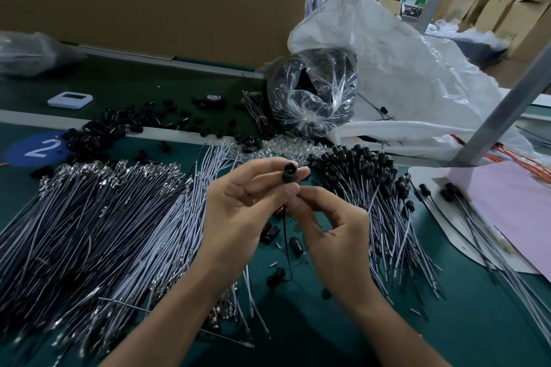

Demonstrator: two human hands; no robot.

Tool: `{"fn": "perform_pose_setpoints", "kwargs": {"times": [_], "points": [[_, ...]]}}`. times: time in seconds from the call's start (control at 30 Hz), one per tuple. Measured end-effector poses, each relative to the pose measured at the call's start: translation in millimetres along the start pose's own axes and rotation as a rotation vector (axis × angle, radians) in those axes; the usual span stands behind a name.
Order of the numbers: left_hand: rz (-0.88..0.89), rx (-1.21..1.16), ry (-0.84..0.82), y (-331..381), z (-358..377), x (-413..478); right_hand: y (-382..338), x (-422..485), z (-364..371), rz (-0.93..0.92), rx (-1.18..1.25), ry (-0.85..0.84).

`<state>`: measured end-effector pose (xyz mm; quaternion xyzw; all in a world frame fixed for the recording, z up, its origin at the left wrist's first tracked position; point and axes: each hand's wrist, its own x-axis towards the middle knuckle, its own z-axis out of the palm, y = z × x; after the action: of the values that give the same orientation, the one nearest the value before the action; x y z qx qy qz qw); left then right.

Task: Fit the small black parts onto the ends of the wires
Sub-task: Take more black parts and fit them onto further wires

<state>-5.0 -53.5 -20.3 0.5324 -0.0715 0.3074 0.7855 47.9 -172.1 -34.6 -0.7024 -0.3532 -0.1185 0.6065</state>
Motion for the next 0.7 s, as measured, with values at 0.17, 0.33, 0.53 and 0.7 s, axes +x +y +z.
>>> {"fn": "perform_pose_setpoints", "kwargs": {"times": [0.17, 0.33, 0.53, 0.7], "points": [[0.024, 0.014, -0.058, -0.2, 0.1, -0.3, -0.1, 1.1, -0.8, -0.05, -0.002, 0.046], [0.022, 0.016, -0.074, -0.9, 0.8, -0.7, -1.0, 1.9, -4.1, -0.095, -0.036, 0.052], [0.024, 0.014, -0.085, 0.0, 2.0, 0.1, -1.5, 2.0, -4.4, -0.115, -0.029, 0.059], [0.017, 0.039, -0.079, -1.2, -1.1, -1.1, -0.1, 2.4, -2.8, -0.077, 0.022, 0.078]]}}
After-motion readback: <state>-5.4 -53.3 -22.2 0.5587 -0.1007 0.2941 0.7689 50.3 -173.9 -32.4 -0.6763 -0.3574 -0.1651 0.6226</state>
